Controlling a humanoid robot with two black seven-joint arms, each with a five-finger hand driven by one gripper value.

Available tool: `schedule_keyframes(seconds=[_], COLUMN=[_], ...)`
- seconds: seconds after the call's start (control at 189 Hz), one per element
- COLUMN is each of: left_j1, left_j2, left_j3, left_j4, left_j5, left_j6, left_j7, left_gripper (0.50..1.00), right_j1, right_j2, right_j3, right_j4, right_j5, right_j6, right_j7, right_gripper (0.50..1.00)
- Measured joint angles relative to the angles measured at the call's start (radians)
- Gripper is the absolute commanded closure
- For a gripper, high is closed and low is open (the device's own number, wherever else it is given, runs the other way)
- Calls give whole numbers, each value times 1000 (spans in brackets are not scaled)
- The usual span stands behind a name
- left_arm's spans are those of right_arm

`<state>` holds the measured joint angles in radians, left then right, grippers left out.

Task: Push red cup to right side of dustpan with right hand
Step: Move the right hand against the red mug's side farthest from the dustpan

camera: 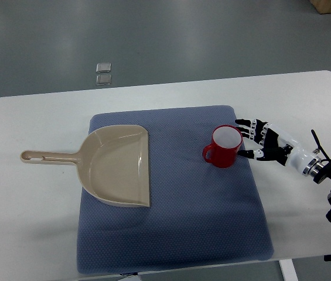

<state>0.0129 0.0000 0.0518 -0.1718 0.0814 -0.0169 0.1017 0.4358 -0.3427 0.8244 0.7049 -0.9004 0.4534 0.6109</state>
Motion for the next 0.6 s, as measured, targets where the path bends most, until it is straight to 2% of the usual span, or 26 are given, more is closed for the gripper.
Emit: schedule_keyframes(seconds=[0.598], left_j1=[0], left_j2=[0], left_j3=[0], left_j4=[-2], left_j5=[0], left_j6=[0], left_j7=[0], left_gripper=[500], right_j1=[9], right_j2=[48], right_j3=[-10], right_j4=[18], right_j5=[-2], right_j6=[-4], right_j7=[0], right_gripper=[570])
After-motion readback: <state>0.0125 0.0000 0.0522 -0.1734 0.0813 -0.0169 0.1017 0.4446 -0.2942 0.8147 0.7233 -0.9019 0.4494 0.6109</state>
